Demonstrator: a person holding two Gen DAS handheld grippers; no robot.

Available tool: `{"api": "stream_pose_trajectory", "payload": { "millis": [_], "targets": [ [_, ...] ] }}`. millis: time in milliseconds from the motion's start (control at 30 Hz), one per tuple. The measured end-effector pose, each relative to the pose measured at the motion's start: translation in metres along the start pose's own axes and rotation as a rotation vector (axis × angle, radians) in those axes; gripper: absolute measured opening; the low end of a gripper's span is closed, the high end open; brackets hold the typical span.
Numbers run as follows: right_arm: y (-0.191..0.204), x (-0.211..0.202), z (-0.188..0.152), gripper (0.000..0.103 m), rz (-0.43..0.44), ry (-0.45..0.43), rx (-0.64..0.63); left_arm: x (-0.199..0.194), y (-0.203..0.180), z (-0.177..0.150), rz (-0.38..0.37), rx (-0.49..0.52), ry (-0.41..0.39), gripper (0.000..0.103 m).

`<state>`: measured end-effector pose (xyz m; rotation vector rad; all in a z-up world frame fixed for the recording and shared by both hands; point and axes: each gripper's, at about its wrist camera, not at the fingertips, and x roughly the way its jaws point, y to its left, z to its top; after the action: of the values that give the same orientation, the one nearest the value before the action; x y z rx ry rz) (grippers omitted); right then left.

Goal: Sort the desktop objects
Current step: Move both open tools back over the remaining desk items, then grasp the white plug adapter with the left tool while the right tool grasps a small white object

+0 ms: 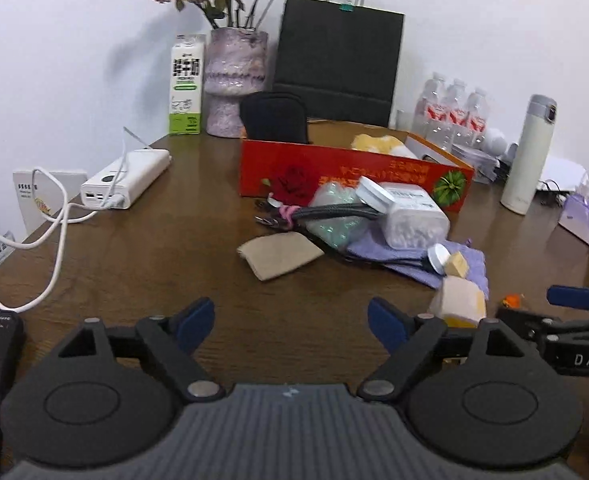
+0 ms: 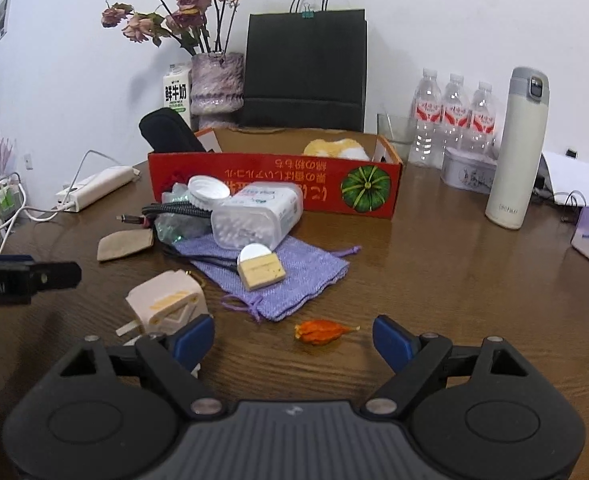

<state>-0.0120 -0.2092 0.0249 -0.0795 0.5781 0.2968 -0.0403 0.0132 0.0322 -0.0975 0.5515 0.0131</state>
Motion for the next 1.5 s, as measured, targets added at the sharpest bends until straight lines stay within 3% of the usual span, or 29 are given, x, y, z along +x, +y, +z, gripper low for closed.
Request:
{"api": "stream_pose_trajectory", "payload": {
  "millis": [100,200,267,367,433,467,533,567,600,767,833,867,933,967,1000,1067,1233,1400,1500],
  "targets": [
    [0.0,-0.008,-0.001,0.085,0.025,-0.031,-0.004,-0.003,-0.004,0.001,-0.027,0.017,-0.012,0.093],
    [-0.001,-0.015,0.0,0.085,0.061,-0.071,-0.013,-0.002,-0.012,0.003,-0.114,0.037,0.0,0.094],
    [-0.001,-0.015,0.002,0.085,0.032,-0.078,-0.022,-0.001,-0.023,0.002,-0.187,0.064,0.007,0.095],
    [-0.008,-0.018,-0.002,0.085,0.001,-0.062,-0.044,0.004,-0.048,0.004,-0.225,0.137,0.014,0.094],
    [-0.015,-0.026,-0.008,0.077,0.011,-0.058,-0.054,0.013,-0.061,0.006,-0.249,0.168,0.021,0.093],
    [-0.018,-0.029,-0.012,0.076,0.017,-0.047,-0.065,0.02,-0.065,0.007,-0.25,0.171,0.032,0.085],
    [-0.019,-0.032,-0.018,0.078,0.062,-0.032,-0.081,0.031,-0.068,0.01,-0.245,0.164,0.084,0.059],
    [-0.016,-0.034,-0.019,0.078,0.073,-0.029,-0.09,0.036,-0.066,0.011,-0.264,0.154,0.115,0.038],
    [-0.012,-0.036,-0.021,0.078,0.089,-0.029,-0.101,0.039,-0.064,0.011,-0.265,0.139,0.142,0.033],
    [0.02,-0.022,-0.018,0.076,0.19,-0.002,-0.129,0.026,-0.032,0.011,-0.158,0.056,0.141,0.032],
    [0.032,-0.01,-0.013,0.071,0.231,0.049,-0.141,0.022,-0.022,0.009,-0.121,0.04,0.138,0.032],
    [0.035,-0.005,-0.011,0.06,0.265,0.07,-0.13,0.019,-0.019,0.008,-0.103,0.04,0.135,0.034],
    [0.042,0.0,-0.008,0.046,0.259,0.073,-0.118,0.015,-0.016,0.007,-0.085,0.028,0.117,0.051],
    [0.045,0.001,-0.008,0.034,0.233,0.07,-0.129,0.014,-0.015,0.006,-0.086,0.024,0.111,0.047],
    [0.046,0.001,-0.007,0.027,0.213,0.067,-0.127,0.015,-0.016,0.006,-0.08,0.025,0.112,0.033],
    [0.042,0.0,-0.007,0.027,0.205,0.067,-0.099,0.015,-0.018,0.007,-0.062,0.035,0.112,0.032],
    [0.027,-0.01,0.006,0.027,0.13,0.019,-0.056,0.005,-0.013,0.031,-0.108,-0.002,0.067,0.032],
    [0.004,-0.011,0.061,0.027,0.089,-0.106,0.004,0.015,-0.001,0.099,-0.061,0.03,-0.079,0.032],
    [-0.002,0.005,0.099,0.027,0.087,-0.16,0.01,0.048,0.002,0.139,-0.016,0.081,-0.084,0.032]
  ]
}}
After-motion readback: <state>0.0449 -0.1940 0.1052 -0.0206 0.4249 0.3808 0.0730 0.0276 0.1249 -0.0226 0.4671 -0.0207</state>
